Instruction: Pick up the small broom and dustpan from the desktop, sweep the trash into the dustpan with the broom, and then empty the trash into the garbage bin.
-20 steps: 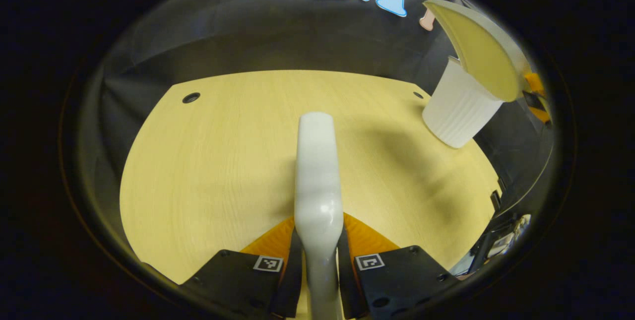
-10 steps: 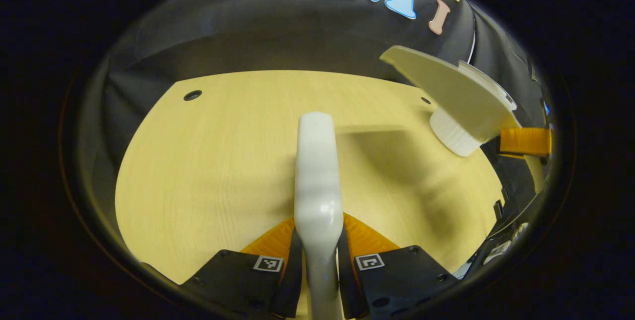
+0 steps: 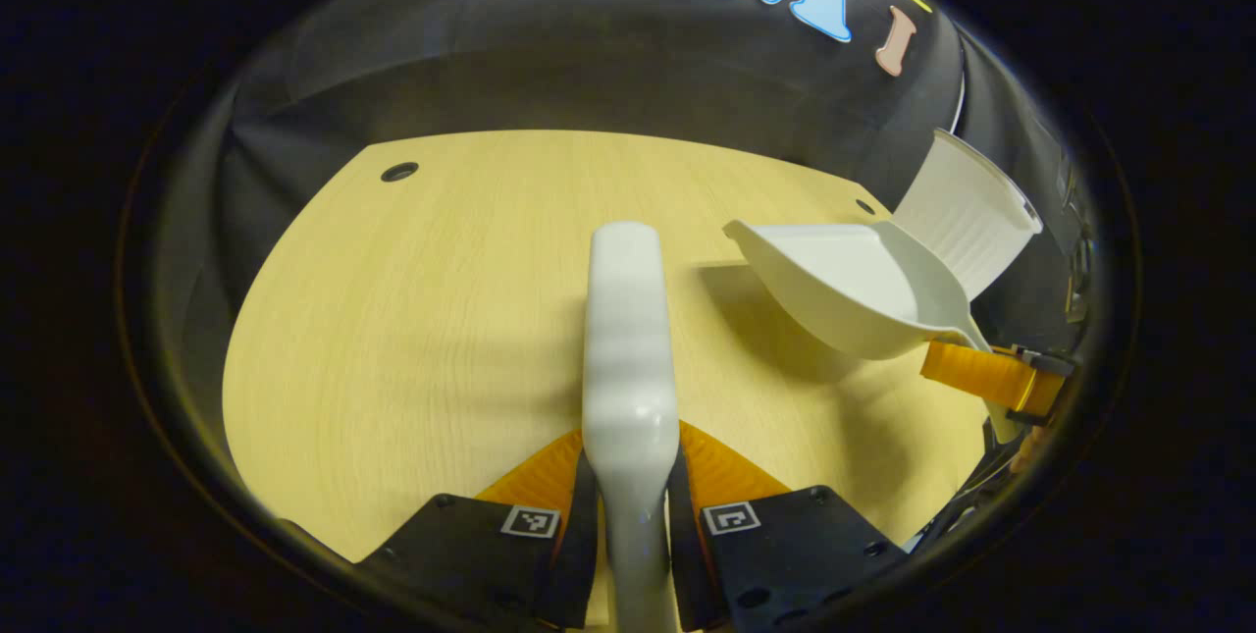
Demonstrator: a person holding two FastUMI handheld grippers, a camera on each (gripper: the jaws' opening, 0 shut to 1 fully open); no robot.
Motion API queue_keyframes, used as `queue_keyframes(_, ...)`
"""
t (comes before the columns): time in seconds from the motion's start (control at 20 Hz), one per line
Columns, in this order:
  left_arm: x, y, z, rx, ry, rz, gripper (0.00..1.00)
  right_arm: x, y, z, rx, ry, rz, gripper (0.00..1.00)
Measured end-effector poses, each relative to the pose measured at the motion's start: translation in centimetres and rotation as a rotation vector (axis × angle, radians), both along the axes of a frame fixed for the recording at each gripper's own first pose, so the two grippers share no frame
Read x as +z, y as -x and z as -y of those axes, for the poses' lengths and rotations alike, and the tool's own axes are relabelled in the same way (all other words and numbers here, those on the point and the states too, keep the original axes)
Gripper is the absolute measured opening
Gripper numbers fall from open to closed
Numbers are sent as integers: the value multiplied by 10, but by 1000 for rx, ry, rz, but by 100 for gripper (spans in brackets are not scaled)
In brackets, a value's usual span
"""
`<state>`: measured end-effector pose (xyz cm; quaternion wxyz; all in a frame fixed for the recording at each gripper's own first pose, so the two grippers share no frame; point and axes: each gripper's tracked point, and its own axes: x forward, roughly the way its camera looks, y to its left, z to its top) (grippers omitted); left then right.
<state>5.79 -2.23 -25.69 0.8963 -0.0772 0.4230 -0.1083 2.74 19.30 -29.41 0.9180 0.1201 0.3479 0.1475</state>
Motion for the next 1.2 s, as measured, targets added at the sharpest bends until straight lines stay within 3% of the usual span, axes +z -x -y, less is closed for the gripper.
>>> queue_keyframes(0.25, -12, 1, -3, 16, -17, -18, 39, -23, -5, -3, -1, 6, -30, 31)
queue_keyframes(0.3, -15, 2, -4, 18, -17, -26, 36, -26, -4, -3, -4, 7, -40, 35)
queue_keyframes(0.4, -22, 3, -3, 18, -24, -41, 41, -31, -1, -5, -12, -9, -57, 31)
queue_keyframes(0.45, -19, 3, -4, 20, -27, -47, 41, -32, -1, -6, -16, -26, -62, 35)
queue_keyframes(0.7, -11, 4, -5, 35, -31, -58, 41, -38, 1, -10, -16, -49, -80, 35)
queue_keyframes(0.8, -10, 3, -5, 31, -41, -56, 37, -40, 3, -10, -19, -42, -89, 35)
queue_keyframes(0.95, -5, 0, -5, 24, -51, -46, 40, -43, 5, -9, -13, -26, -100, 36)
queue_keyframes(1.0, -4, -1, -5, 22, -57, -46, 45, -42, 5, -10, -9, -26, -102, 37)
queue_keyframes(1.05, -4, -2, -5, 22, -61, -41, 43, -41, 3, -10, -11, -25, -99, 37)
queue_keyframes(1.15, -2, -3, -6, 27, -78, -30, 50, -43, 5, -10, -7, -29, -110, 37)
queue_keyframes(1.2, -1, -3, -6, 27, -83, -23, 47, -42, 5, -8, -11, -31, -112, 32)
